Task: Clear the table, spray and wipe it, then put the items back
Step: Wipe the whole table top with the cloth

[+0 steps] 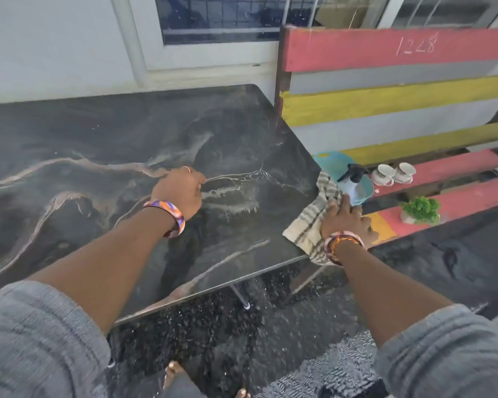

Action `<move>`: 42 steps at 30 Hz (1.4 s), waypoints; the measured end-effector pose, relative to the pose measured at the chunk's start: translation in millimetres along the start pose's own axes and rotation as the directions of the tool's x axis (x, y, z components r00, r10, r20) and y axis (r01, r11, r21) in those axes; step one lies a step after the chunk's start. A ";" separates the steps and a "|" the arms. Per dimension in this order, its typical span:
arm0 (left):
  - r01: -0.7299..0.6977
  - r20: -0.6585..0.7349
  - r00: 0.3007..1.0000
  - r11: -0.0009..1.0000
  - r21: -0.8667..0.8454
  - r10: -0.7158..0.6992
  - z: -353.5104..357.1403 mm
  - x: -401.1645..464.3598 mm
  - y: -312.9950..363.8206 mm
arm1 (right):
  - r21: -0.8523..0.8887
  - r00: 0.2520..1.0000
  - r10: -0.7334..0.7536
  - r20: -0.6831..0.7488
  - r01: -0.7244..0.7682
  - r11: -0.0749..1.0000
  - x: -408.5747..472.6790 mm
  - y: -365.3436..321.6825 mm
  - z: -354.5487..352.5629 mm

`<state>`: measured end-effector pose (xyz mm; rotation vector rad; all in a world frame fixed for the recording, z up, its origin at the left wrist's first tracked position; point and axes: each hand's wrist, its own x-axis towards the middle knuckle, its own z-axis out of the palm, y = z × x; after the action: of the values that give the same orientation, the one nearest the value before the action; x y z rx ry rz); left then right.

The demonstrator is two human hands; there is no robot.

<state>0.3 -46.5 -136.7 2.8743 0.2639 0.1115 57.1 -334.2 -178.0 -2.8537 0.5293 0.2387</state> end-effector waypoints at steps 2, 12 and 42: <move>-0.005 0.005 1.000 1.000 0.008 0.005 -2.2 -10.1 -5.3 | 0.019 0.999 -0.020 -0.034 0.021 1.000 -12.4 3.9 4.8; 0.004 0.015 1.000 1.000 0.018 -0.004 -19.2 -53.4 -71.0 | 0.059 0.922 -0.327 -0.209 0.345 0.937 -110.1 -29.6 50.1; -0.123 0.030 0.992 0.988 0.097 0.121 -37.3 -93.7 -130.7 | -0.348 0.390 -0.903 0.178 0.884 0.313 -209.3 -79.0 83.6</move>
<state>-117.4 69.2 -139.0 2.9875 0.0912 0.0888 -116.3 -171.7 -201.2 -2.9813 -1.3203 0.0471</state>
